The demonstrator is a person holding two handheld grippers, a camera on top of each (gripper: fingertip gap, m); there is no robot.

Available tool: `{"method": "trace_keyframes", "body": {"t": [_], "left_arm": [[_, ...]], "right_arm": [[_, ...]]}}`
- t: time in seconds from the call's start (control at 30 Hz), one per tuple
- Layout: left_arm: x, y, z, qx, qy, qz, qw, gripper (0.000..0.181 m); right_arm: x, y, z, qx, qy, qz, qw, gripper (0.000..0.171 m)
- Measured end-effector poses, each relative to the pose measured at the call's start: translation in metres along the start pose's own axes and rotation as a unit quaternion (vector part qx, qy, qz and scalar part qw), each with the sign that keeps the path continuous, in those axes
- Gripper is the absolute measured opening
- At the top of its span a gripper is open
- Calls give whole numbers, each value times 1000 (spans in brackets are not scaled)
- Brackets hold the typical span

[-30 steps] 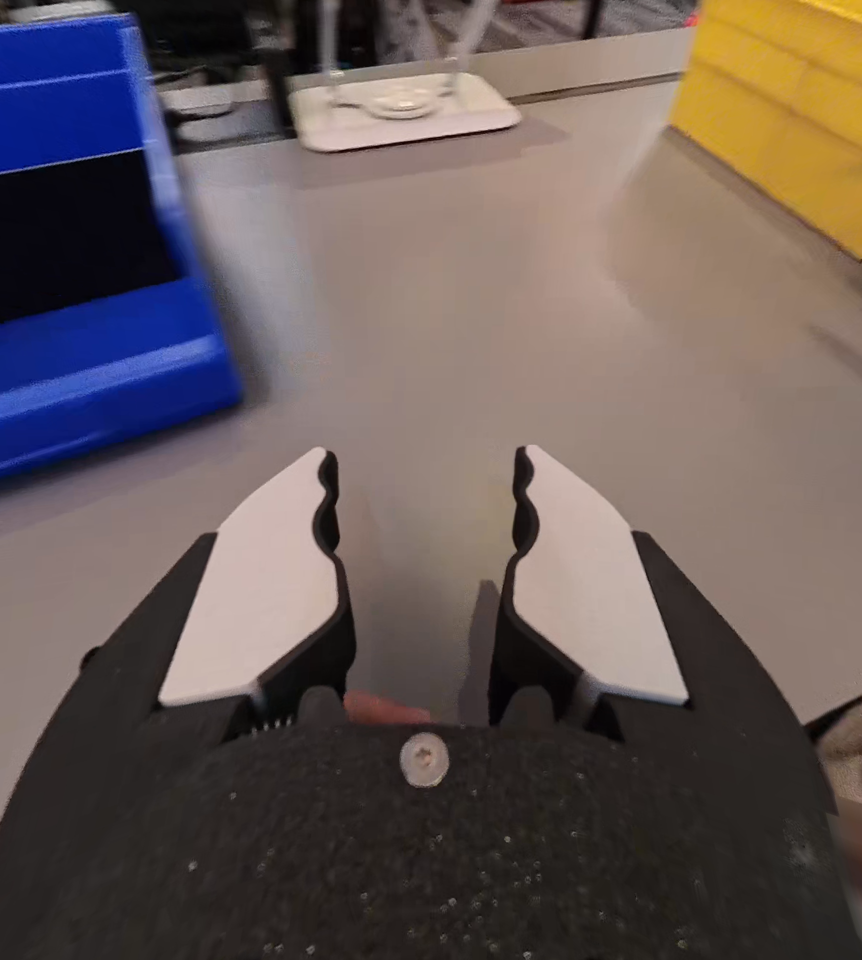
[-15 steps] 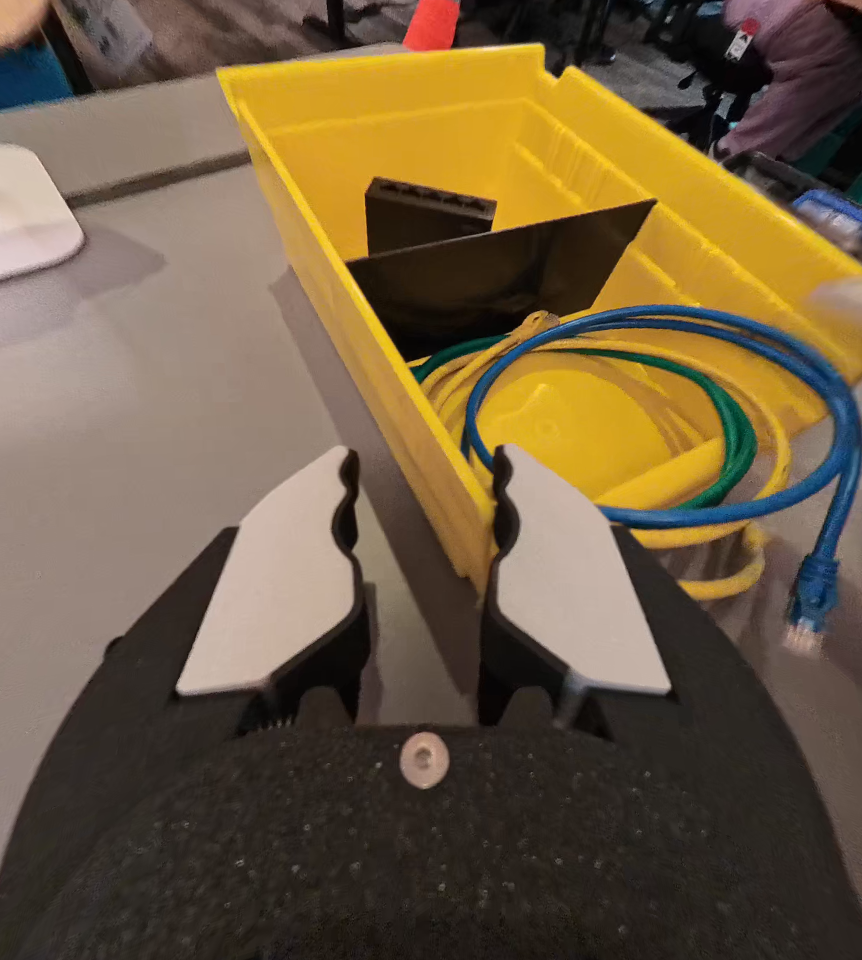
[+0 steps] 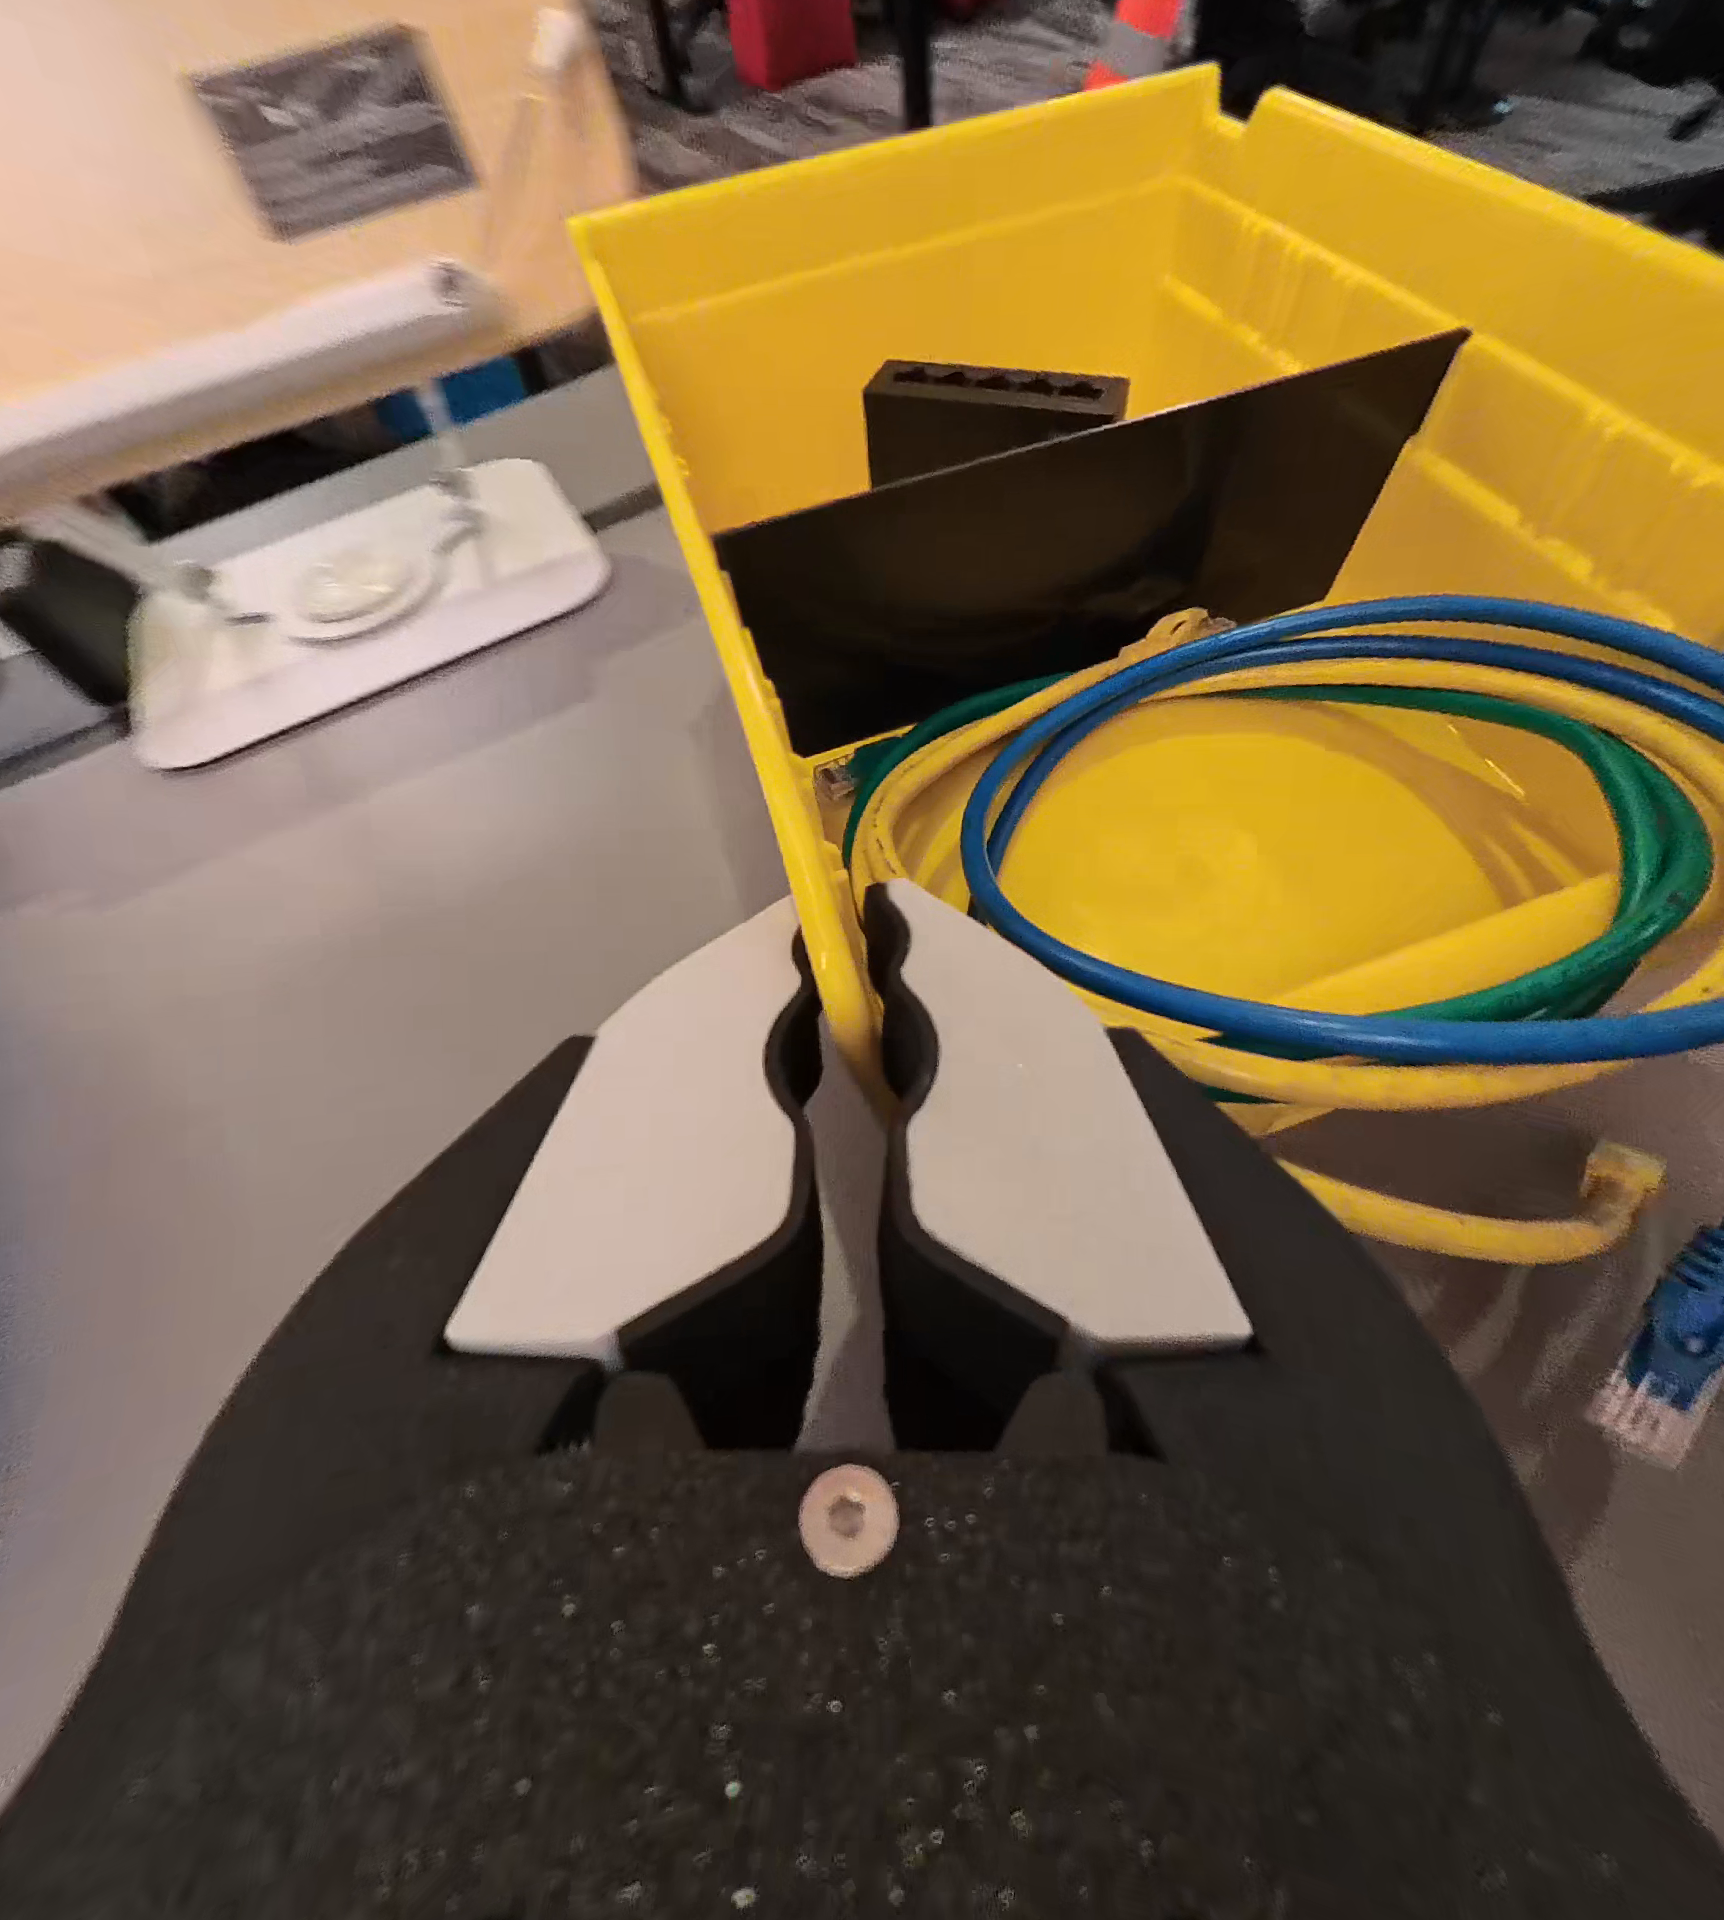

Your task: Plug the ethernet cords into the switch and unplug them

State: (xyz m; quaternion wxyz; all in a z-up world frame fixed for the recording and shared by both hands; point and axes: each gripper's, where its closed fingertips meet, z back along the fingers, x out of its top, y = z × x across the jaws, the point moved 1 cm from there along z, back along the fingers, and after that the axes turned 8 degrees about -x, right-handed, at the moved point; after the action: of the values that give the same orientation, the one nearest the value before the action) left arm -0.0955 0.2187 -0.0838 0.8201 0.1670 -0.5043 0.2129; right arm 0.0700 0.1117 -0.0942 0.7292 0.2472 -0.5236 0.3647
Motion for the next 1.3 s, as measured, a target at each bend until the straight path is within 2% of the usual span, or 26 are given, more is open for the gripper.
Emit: {"method": "trace_keyframes", "body": {"t": [0.1, 0.23, 0.43, 0.63, 0.67, 0.7, 0.73, 0.83, 0.87, 0.93, 1.0, 1.07, 1.1, 1.17, 1.3], "left_arm": [[-6, 48, 38, 51, -12, 13, 999, 5], [-32, 110, 82, 107, -9, 48, 993, 5], [-74, 166, 106, 143, -2, 90, 986, 4], [-96, 171, 96, 120, 10, 112, 986, 7], [-96, 168, 94, 107, 19, 118, 987, 9], [-94, 164, 97, 88, 30, 122, 988, 19], [-86, 160, 105, 71, 28, 125, 989, 36], [-54, 167, 161, 42, -53, 140, 988, 40], [-51, 182, 183, 49, -74, 145, 985, 44], [-67, 232, 228, 113, -85, 150, 979, 43], [-105, 296, 266, 209, -62, 145, 965, 42], [-146, 347, 286, 264, -24, 152, 952, 49], [-161, 366, 291, 283, -12, 164, 945, 52], [-170, 388, 291, 291, -30, 169, 941, 53], [-173, 389, 247, 204, -15, 202, 958, 61]], "right_arm": [[8, 58, 8, 36, -16, -4, 999, 2], [7, 140, 13, 90, -15, 31, 995, 2], [-11, 212, 7, 140, 0, 67, 988, 4], [-28, 221, -3, 138, 22, 73, 988, 4], [-32, 219, -5, 142, 31, 68, 987, 4], [-33, 218, -5, 151, 36, 59, 986, 4], [-29, 217, -3, 169, 31, 45, 984, 6], [-8, 206, 15, 221, 10, 26, 975, 29], [-3, 200, 22, 235, 9, 29, 972, 33], [3, 185, 37, 261, 1, 37, 965, 36], [2, 174, 53, 290, -6, 54, 956, 34], [-5, 168, 65, 300, -3, 67, 952, 34], [-8, 168, 71, 306, -2, 66, 950, 34], [-12, 181, 86, 334, 4, 57, 941, 34], [-14, 225, 112, 390, 4, 69, 918, 36]]}}
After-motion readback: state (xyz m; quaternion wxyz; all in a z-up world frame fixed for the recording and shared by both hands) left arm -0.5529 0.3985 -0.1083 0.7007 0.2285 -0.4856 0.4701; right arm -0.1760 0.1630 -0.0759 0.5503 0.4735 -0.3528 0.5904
